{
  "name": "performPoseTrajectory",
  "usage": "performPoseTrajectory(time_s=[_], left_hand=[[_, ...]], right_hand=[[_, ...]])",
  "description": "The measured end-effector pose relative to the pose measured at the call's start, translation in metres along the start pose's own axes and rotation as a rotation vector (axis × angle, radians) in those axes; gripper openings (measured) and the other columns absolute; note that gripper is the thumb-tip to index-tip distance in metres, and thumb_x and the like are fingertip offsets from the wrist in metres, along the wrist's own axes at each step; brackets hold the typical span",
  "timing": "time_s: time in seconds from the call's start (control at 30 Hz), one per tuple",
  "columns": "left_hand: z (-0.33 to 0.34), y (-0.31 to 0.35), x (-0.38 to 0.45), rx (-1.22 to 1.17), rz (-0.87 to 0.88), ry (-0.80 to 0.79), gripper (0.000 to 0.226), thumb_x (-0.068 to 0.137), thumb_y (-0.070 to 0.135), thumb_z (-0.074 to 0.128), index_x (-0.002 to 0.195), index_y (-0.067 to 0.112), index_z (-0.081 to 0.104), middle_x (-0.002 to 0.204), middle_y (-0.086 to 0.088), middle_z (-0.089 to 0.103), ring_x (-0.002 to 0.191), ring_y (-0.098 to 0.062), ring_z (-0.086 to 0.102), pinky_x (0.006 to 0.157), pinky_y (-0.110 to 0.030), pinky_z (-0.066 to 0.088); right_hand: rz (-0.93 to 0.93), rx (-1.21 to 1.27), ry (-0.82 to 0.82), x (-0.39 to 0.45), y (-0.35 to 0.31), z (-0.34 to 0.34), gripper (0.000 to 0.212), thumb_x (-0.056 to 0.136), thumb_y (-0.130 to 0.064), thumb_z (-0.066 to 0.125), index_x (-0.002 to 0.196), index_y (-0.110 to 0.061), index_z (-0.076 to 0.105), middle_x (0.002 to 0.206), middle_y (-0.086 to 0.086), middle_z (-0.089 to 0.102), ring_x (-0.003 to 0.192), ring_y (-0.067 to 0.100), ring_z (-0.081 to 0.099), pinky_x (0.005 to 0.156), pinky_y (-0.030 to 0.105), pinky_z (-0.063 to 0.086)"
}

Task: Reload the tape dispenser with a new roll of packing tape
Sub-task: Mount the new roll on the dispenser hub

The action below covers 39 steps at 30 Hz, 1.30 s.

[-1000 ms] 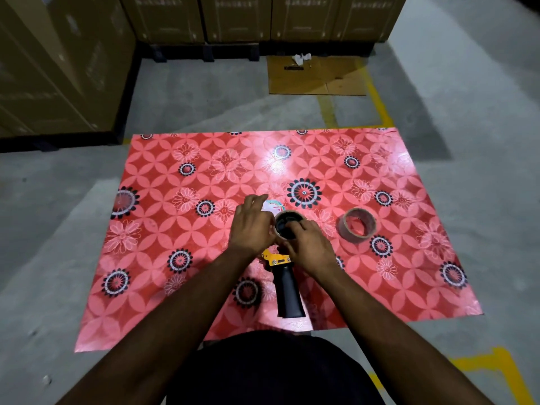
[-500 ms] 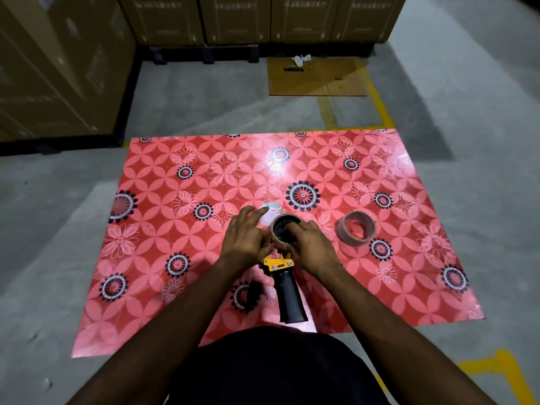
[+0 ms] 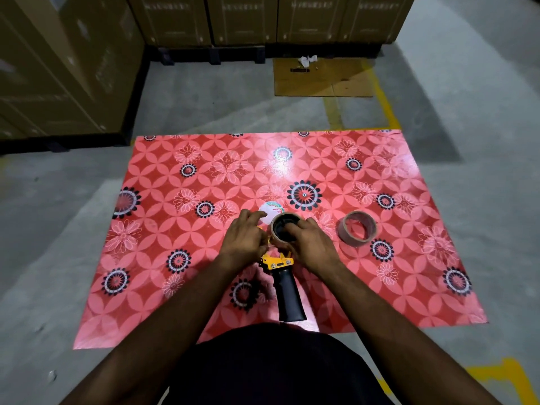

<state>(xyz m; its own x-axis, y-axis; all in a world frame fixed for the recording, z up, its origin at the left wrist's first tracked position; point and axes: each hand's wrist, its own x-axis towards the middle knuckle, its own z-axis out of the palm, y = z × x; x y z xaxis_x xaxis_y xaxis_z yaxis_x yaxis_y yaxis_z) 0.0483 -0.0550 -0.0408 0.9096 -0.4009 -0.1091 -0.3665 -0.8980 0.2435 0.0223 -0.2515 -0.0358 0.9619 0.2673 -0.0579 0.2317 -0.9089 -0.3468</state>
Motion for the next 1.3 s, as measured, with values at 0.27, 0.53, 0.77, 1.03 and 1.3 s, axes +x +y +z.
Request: performPoseTrajectory(time_s=[0.27, 0.53, 0.77, 1.03, 1.3], left_hand=[[-0.009, -0.017, -0.006, -0.326, 0.033, -0.076, 0.016, 0.081, 0.035, 0.075, 0.089, 0.023, 0.08, 0.139, -0.003, 0.056, 0.125, -0.022, 0.048, 0.101, -0.036, 0.041], [-0.014, -0.049, -0.053, -0.443, 0.136, 0.071, 0.029, 0.083, 0.013, 0.075, 0.112, 0.015, 0.075, 0.135, -0.007, 0.062, 0.122, -0.021, 0.058, 0.103, -0.032, 0.044], [0.0, -0.05, -0.068, -0.486, 0.103, 0.078, 0.047, 0.087, -0.008, 0.064, 0.131, 0.008, 0.062, 0.145, -0.008, 0.05, 0.136, -0.019, 0.046, 0.114, -0.026, 0.037], [0.004, -0.046, -0.071, -0.425, 0.139, 0.166, 0.044, 0.082, -0.009, 0.064, 0.125, 0.002, 0.065, 0.138, -0.019, 0.056, 0.134, -0.038, 0.048, 0.112, -0.041, 0.04], [0.002, -0.005, -0.035, -0.217, -0.064, 0.158, 0.033, 0.079, 0.046, 0.068, 0.109, 0.032, 0.073, 0.161, 0.003, 0.03, 0.145, -0.031, 0.018, 0.112, -0.052, 0.032]], right_hand=[[-0.117, 0.088, 0.003, -0.035, -0.042, 0.014, 0.05, 0.089, -0.056, 0.047, 0.119, -0.017, 0.059, 0.108, 0.006, 0.057, 0.105, 0.026, 0.049, 0.083, 0.039, 0.047], [-0.105, 0.199, -0.011, -0.038, -0.048, 0.03, 0.047, 0.087, -0.025, 0.07, 0.131, -0.018, 0.059, 0.119, 0.008, 0.057, 0.113, 0.027, 0.051, 0.092, 0.042, 0.049], [-0.096, 0.266, -0.011, -0.041, -0.057, 0.038, 0.04, 0.085, -0.008, 0.069, 0.12, -0.025, 0.064, 0.109, 0.005, 0.043, 0.108, 0.023, 0.042, 0.086, 0.044, 0.045], [-0.077, 0.385, 0.048, -0.049, -0.055, 0.035, 0.037, 0.092, -0.015, 0.065, 0.124, -0.032, 0.062, 0.114, -0.002, 0.042, 0.113, 0.015, 0.04, 0.095, 0.037, 0.044], [0.078, 0.289, 0.298, -0.034, -0.012, 0.012, 0.04, 0.081, 0.003, 0.065, 0.119, -0.009, 0.063, 0.113, 0.009, 0.056, 0.109, 0.026, 0.049, 0.093, 0.04, 0.046]])
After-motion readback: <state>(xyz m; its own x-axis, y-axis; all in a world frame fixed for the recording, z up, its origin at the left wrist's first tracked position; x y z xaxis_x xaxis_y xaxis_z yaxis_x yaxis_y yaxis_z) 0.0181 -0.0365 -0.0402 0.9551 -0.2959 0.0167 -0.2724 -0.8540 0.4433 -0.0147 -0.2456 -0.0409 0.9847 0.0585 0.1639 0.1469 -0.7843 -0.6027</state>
